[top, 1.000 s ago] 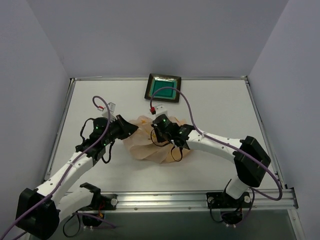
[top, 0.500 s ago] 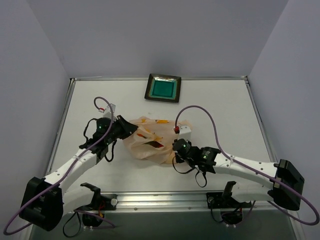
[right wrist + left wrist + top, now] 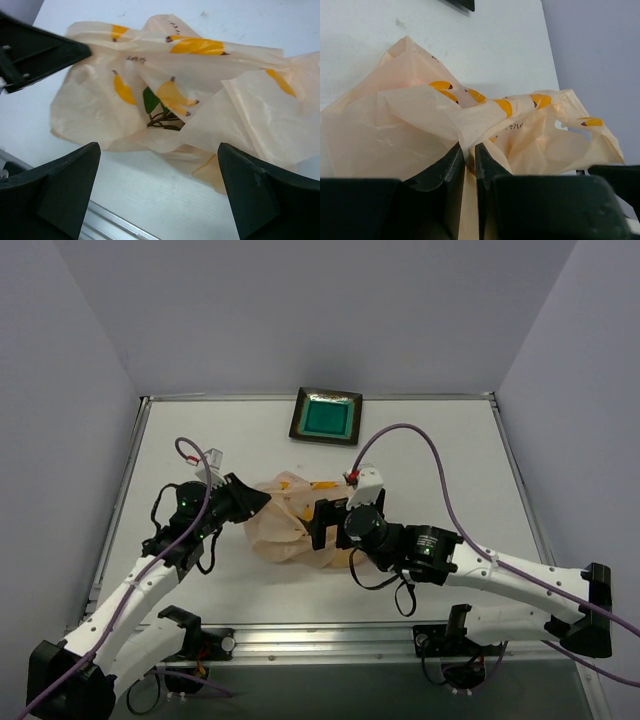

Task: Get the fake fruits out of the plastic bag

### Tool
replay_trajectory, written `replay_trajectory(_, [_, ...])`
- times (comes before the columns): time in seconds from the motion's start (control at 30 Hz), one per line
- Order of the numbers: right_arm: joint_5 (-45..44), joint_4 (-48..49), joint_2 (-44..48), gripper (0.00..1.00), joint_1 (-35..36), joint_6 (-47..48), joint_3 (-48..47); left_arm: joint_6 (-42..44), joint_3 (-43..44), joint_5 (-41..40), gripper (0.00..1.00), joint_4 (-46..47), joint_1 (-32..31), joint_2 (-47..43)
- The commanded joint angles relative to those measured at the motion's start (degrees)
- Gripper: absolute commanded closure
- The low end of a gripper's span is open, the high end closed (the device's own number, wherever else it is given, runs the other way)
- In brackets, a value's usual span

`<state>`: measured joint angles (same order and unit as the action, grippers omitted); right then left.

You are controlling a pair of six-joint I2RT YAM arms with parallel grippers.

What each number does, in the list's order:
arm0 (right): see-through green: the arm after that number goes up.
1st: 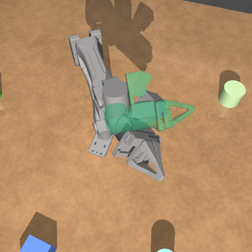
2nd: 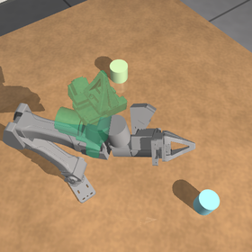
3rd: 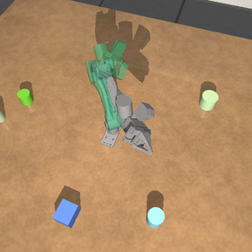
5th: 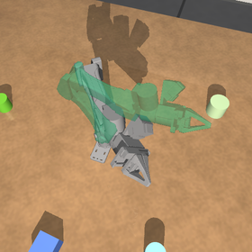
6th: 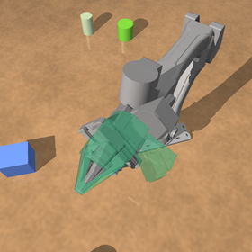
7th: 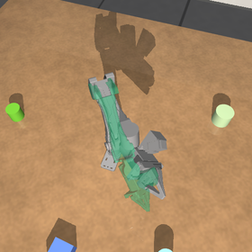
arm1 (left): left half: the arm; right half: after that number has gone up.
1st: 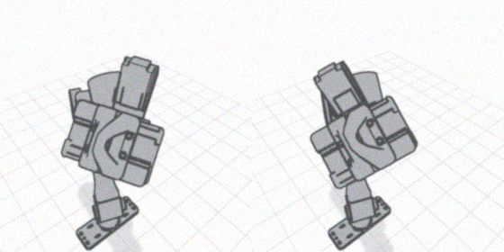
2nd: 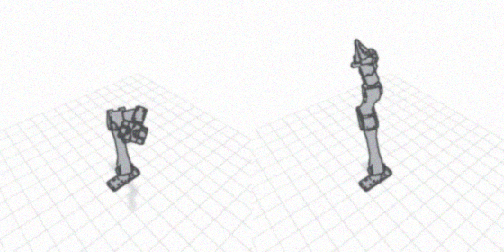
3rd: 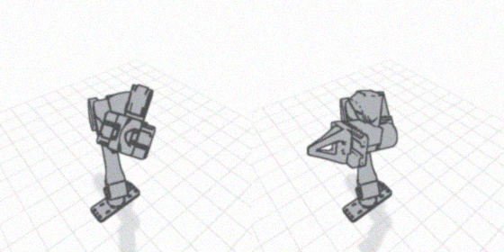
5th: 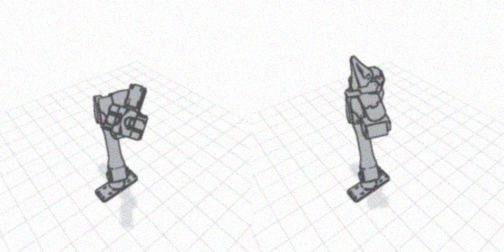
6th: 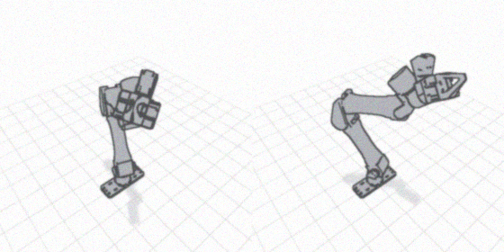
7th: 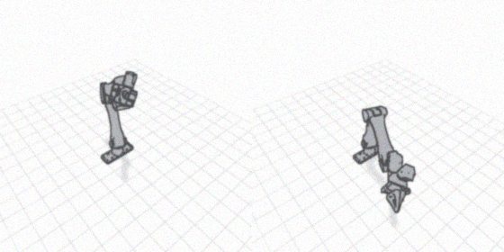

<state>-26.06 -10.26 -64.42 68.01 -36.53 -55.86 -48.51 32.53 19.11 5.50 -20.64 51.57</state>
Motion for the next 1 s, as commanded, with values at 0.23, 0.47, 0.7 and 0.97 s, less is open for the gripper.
replay_trajectory(0.23, [-10.33, -4.33, -5.35, 0.00, -10.69, -5.40, 2.86, 4.13, 5.88, -0.74, 0.98, -5.15, 0.25, -3.32])
replay_trajectory(0.47, [0.04, -2.92, -8.28, 0.59, -8.25, -6.35, 5.83, 3.51, 2.72, -4.09, 0.98, -6.74, 0.25, -6.57])
replay_trajectory(0.7, [0.40, -3.54, -0.70, 0.21, -6.84, -18.83, 21.31, 1.49, -1.15, 0.31, 0.98, -0.40, -0.01, -4.37])
replay_trajectory(0.97, [9.93, 23.15, -10.01, 1.00, -20.42, -0.78, 20.44, 2.46, -2.82, -0.66, 0.98, -9.97, -0.36, -12.54])
